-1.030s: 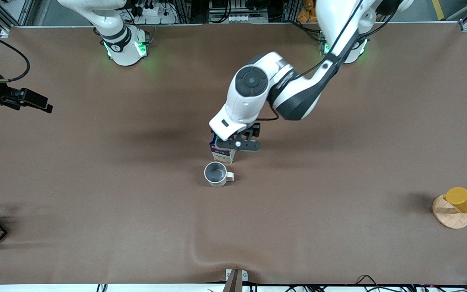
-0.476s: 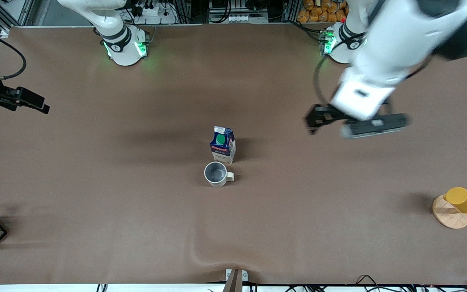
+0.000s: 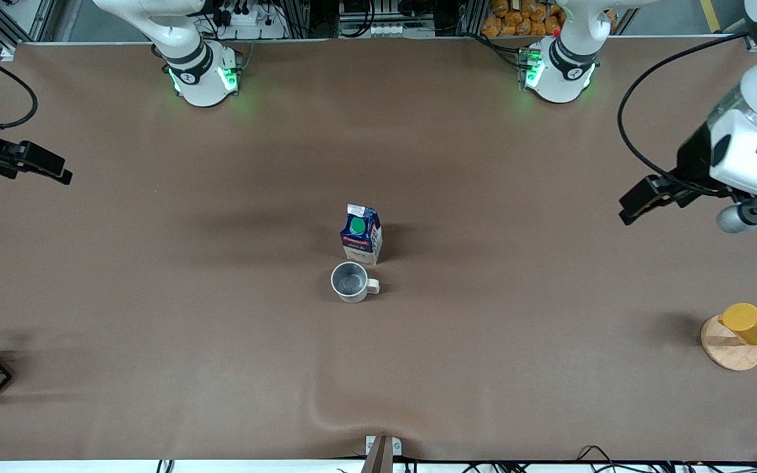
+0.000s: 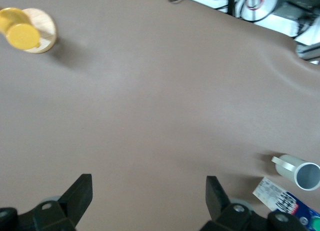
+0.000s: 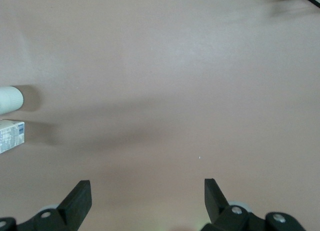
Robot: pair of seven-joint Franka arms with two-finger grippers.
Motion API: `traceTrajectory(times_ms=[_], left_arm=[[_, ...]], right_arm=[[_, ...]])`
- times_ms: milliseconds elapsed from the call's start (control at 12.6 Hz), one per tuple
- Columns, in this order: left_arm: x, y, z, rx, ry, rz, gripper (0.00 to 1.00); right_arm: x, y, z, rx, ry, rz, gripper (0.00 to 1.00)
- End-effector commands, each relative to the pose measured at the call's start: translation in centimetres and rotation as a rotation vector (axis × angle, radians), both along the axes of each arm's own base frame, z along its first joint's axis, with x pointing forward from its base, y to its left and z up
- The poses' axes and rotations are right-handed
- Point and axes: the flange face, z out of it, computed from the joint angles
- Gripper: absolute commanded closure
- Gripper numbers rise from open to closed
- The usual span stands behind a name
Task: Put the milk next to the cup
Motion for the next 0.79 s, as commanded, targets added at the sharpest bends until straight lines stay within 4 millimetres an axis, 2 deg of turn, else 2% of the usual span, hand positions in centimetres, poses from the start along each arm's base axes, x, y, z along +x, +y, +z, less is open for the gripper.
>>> traceTrajectory(times_ms=[0, 238, 555, 713], left_arm=[[-2.5, 2.3, 0.4, 0.049, 0.004, -0.018, 0.0], [-3.8, 4.2, 0.7, 0.077, -0.03, -0.102, 0.0], [-4.8, 4.4, 0.2, 0.094, -0.024, -0.155, 0.0], [-4.8, 4.4, 1.0, 0.094, -0.037, -0.175, 0.0]], right_arm=[[-0.7, -1.1, 0.5, -0.013, 0.015, -0.019, 0.0], [-0.6, -1.1, 0.5, -0.013, 0.013, -0.019, 0.0], [-0.6, -1.2, 0.8, -0.011, 0.006, 0.054, 0.0], [-0.6, -1.2, 0.8, -0.011, 0.003, 0.057, 0.0]])
